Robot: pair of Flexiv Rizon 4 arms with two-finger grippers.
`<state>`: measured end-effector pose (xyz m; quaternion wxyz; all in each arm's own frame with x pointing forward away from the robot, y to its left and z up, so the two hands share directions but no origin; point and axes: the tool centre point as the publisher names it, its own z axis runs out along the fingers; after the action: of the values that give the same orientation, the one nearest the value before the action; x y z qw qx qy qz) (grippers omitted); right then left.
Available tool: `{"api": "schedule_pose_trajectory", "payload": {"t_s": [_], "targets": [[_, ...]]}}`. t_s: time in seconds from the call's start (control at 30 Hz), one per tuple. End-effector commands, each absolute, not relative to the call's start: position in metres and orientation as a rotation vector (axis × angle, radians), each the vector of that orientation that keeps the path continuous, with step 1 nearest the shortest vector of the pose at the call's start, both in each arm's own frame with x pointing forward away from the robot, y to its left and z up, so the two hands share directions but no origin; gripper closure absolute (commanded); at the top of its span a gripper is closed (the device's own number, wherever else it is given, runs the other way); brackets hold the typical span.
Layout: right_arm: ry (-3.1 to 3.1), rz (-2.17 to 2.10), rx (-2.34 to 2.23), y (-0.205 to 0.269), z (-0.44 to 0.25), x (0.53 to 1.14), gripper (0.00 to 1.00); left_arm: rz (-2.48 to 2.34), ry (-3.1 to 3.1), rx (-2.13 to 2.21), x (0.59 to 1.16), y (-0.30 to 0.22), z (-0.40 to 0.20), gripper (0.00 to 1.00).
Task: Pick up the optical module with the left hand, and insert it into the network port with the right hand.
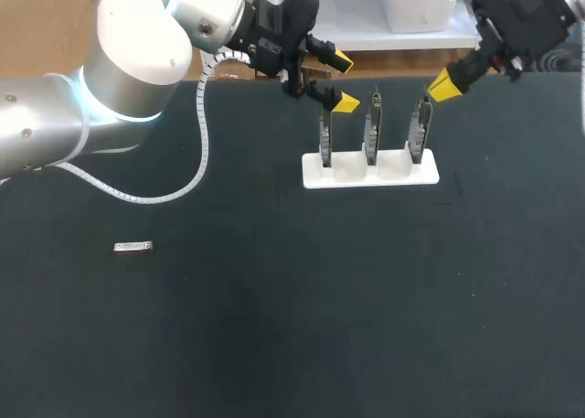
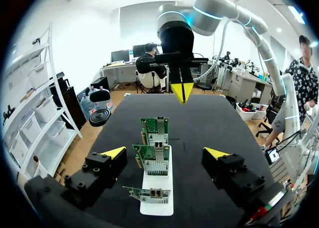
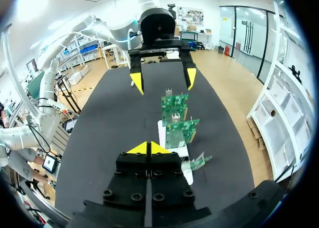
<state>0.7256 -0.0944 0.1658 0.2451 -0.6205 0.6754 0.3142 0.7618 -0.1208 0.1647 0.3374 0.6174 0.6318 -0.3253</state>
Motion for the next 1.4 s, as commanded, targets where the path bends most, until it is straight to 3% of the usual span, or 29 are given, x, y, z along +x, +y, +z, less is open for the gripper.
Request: {"api": "schedule_pose_trajectory", "payload": {"t_s": [0.03, 0.43, 1.4], "targets": [[1.855, 0.796, -1.650, -0.107, 0.163, 0.719, 1.00, -0.848, 1.652, 1.615, 0.763, -0.121, 0.166, 0.00], [1.843, 0.817, -1.669, -0.139, 0.152, 0.738, 1.00, -0.848, 1.652, 1.615, 0.763, -0.121, 0.166, 0.00], [1.757, 0.912, -1.708, -0.138, 0.147, 0.770, 1.00, -0.848, 1.652, 1.615, 0.763, -0.121, 0.166, 0.00]]}}
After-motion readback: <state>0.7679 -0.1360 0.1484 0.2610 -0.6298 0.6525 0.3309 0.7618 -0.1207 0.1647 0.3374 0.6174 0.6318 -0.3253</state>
